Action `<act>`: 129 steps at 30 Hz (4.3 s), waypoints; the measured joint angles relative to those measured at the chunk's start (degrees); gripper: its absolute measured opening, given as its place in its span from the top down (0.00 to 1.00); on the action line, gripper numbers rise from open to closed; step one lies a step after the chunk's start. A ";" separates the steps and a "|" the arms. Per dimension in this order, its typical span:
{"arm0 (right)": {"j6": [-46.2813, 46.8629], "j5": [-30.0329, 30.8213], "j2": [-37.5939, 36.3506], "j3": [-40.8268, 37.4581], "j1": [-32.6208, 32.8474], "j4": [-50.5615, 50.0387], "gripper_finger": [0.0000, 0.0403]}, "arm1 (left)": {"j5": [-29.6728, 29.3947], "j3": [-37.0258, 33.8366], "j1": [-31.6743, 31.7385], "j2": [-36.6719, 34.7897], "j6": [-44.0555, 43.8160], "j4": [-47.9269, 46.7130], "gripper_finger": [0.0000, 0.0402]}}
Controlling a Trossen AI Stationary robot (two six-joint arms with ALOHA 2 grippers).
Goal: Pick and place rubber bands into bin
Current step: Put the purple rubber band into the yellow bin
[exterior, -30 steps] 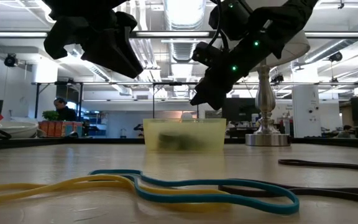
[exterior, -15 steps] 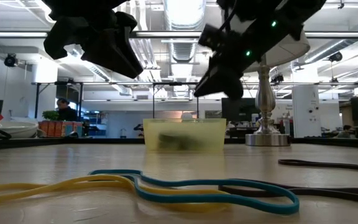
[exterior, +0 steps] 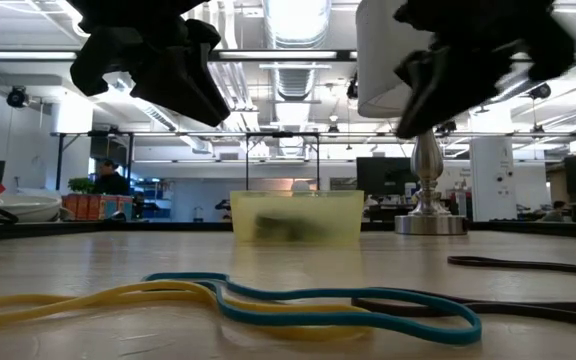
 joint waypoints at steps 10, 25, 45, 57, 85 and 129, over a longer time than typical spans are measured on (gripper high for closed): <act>11.38 -9.43 5.63 -2.05 7.71 0.22 0.83 | 0.01 0.01 0.01 0.00 -0.99 0.37 0.77; 26.65 -17.57 10.32 -2.09 12.52 0.32 0.85 | 0.00 0.01 0.02 0.00 -1.39 0.31 0.77; 32.14 -8.52 10.34 -5.00 12.43 0.74 0.77 | 0.02 -0.03 0.02 0.00 -1.49 0.31 0.77; 34.23 -8.67 10.68 -5.28 12.43 5.68 0.55 | 0.00 -0.05 0.02 0.00 -1.49 0.31 0.77; 36.84 -6.18 18.51 -1.59 12.55 -1.21 0.89 | 0.02 -0.93 0.02 0.00 -1.49 0.36 0.77; -4.72 42.64 18.88 21.54 11.05 -12.16 0.98 | 0.02 -0.93 0.02 0.00 -1.46 0.36 0.77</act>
